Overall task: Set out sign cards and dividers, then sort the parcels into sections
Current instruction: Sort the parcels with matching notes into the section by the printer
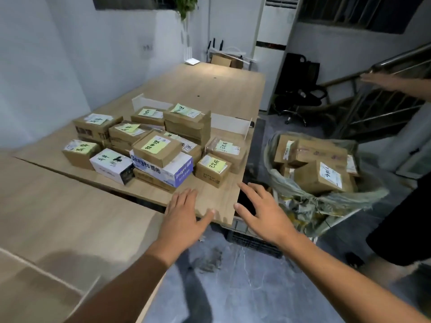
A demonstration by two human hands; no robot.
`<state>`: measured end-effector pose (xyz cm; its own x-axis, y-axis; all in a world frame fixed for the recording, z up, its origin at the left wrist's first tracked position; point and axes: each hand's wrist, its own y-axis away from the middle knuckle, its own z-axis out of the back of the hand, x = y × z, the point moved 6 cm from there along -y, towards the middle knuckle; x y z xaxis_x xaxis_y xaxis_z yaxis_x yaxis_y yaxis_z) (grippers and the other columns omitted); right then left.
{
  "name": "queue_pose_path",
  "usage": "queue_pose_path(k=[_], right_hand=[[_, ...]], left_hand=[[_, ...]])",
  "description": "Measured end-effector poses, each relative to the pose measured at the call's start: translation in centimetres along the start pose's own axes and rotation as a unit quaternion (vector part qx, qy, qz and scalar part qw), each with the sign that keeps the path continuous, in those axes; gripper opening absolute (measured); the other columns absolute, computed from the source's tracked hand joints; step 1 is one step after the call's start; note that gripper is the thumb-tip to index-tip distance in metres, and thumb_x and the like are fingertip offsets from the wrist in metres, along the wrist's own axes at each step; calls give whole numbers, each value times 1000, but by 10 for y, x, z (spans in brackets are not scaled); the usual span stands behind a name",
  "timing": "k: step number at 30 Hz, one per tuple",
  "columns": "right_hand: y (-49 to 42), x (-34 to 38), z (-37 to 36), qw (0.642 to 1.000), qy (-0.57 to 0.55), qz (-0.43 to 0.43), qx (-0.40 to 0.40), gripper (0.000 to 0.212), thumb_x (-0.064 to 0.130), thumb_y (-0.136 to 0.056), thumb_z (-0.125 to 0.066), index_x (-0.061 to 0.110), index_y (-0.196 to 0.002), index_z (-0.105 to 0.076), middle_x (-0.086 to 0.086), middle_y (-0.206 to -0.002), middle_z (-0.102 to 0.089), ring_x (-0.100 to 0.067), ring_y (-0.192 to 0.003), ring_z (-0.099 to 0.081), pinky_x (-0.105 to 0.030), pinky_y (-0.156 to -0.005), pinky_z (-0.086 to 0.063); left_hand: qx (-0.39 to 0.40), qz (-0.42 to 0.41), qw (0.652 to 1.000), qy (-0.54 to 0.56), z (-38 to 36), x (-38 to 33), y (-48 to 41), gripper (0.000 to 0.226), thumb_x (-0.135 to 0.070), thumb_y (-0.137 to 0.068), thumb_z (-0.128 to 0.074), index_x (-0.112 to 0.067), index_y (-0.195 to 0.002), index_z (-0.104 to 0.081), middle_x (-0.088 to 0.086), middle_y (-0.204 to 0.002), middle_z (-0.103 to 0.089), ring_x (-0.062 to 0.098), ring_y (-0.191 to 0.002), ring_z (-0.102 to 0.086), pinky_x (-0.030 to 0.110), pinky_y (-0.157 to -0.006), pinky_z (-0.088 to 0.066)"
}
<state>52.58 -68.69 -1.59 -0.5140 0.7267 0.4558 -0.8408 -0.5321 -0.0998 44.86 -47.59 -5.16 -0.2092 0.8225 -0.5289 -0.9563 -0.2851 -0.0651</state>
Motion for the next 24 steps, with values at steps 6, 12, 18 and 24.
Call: queue_pose_path(k=[6,12,18,24], right_hand=[[-128,-72,-7,995,-28,45,85,64,60,-100,-43,37,-158,-28,0,-156,-36,-22,-142,-37,-44,-114,-38],[-246,-124,-63,984,-24,45,169,60,57,-101,-45,40,-157,-30,-3,-160,-33,-25,-139,-44,-38,-101,-44],[-332,-169,-146,977,-3,31,210,60,53,-100,-47,38,-156,-28,-4,-152,-37,-28,-131,-49,-47,-97,-51],[-371,-193,-184,976,-23,49,213,66,51,-100,-50,44,-158,-21,-7,-130,-52,-26,-117,-56,-46,-93,-53]], left_hand=[[-5,116,993,33,-44,-20,-103,81,-62,-99,-47,-17,-162,-23,5,-168,-23,24,-155,-13,45,-126,-16],[-56,219,970,92,-99,2,-183,80,-59,-98,-52,-15,-160,-27,12,-162,-32,30,-150,-27,50,-120,-30],[-83,295,921,242,-188,38,-257,78,-60,-95,-54,-26,-158,-23,3,-158,-35,24,-142,-39,49,-112,-42],[-149,329,868,340,-222,47,-302,79,-38,-92,-64,-43,-155,-17,-10,-152,-47,11,-135,-51,38,-107,-48]])
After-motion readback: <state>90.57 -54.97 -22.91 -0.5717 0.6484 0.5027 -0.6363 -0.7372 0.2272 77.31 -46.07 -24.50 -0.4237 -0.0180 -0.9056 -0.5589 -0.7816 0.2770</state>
